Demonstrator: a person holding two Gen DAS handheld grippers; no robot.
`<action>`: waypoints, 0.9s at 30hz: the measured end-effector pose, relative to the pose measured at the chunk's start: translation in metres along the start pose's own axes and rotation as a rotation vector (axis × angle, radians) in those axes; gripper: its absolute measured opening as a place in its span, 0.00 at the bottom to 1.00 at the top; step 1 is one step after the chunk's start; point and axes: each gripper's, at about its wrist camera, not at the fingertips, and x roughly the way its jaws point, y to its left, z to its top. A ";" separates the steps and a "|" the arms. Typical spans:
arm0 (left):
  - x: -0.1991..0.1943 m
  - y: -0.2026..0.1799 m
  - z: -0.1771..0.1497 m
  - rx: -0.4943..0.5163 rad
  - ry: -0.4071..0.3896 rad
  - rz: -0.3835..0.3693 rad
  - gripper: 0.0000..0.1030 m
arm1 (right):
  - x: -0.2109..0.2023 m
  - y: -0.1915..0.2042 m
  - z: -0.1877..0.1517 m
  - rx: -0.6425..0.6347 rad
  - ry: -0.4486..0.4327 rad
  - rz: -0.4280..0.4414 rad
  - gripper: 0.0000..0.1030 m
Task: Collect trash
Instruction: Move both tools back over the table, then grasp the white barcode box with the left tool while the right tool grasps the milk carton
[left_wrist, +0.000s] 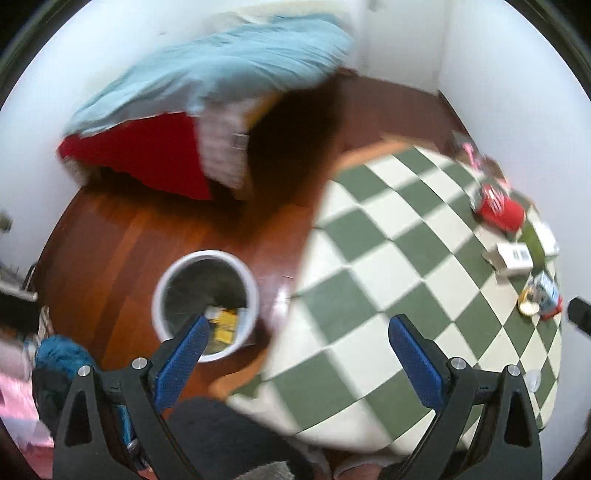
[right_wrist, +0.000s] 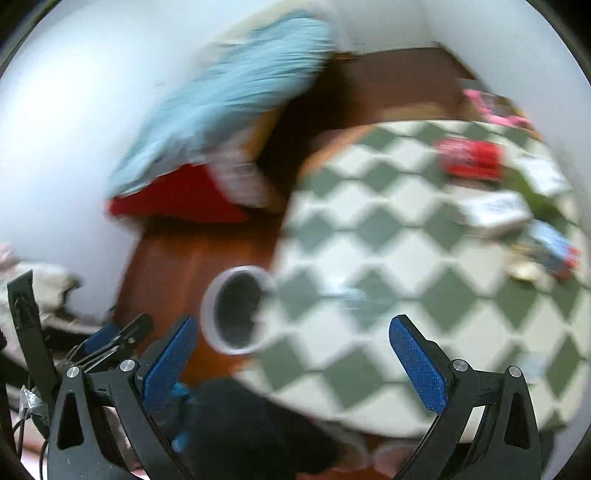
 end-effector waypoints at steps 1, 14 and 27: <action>0.012 -0.020 0.003 0.026 0.016 -0.006 0.97 | -0.002 -0.018 0.002 0.013 -0.004 -0.034 1.00; 0.108 -0.204 0.004 0.349 0.167 -0.066 1.00 | 0.064 -0.259 0.072 -0.007 0.210 -0.438 0.99; 0.085 -0.262 0.046 0.571 0.065 -0.130 1.00 | 0.077 -0.289 0.081 0.058 0.240 -0.296 0.47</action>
